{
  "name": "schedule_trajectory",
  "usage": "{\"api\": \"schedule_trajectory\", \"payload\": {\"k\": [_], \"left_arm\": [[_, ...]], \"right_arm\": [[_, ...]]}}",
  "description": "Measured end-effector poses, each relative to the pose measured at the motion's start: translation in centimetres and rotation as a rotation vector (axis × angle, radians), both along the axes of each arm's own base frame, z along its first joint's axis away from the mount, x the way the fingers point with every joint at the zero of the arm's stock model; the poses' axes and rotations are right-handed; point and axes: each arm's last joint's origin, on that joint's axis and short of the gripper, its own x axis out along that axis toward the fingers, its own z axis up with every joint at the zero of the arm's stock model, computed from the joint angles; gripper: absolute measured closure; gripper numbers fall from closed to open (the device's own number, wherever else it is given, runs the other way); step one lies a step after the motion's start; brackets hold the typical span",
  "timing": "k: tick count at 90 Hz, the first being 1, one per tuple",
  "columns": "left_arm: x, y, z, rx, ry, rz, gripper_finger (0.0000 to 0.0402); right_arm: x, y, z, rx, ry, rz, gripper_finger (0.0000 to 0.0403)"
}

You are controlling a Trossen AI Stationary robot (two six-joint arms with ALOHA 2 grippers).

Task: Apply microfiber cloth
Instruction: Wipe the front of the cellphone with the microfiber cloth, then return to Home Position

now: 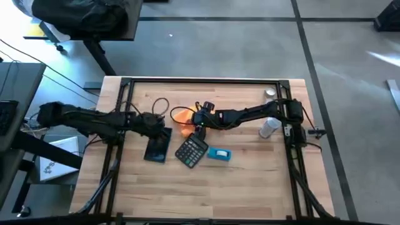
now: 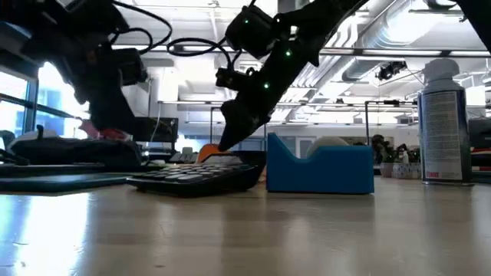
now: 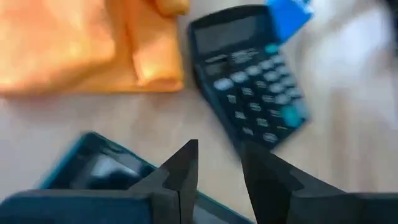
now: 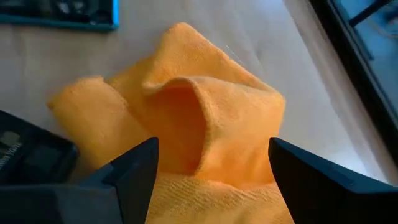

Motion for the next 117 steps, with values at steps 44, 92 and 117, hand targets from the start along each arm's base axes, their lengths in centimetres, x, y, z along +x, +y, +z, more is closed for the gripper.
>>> {"api": "schedule_trajectory", "payload": {"k": [44,92,117], "left_arm": [[0.4,-1.0,-4.4,0.110,0.310,0.113,0.0310],[-2.5,-1.4,1.7,0.145,0.310,0.174,0.0310],[-0.1,-4.4,4.7,0.267,-0.307,-0.011,0.0310]], "right_arm": [[0.4,-0.3,-3.5,0.024,0.037,-0.109,0.0133],[-3.0,2.9,3.3,0.020,0.028,0.016,0.0133],[-11.8,3.9,4.6,0.085,-0.465,0.121,0.0133]]}}
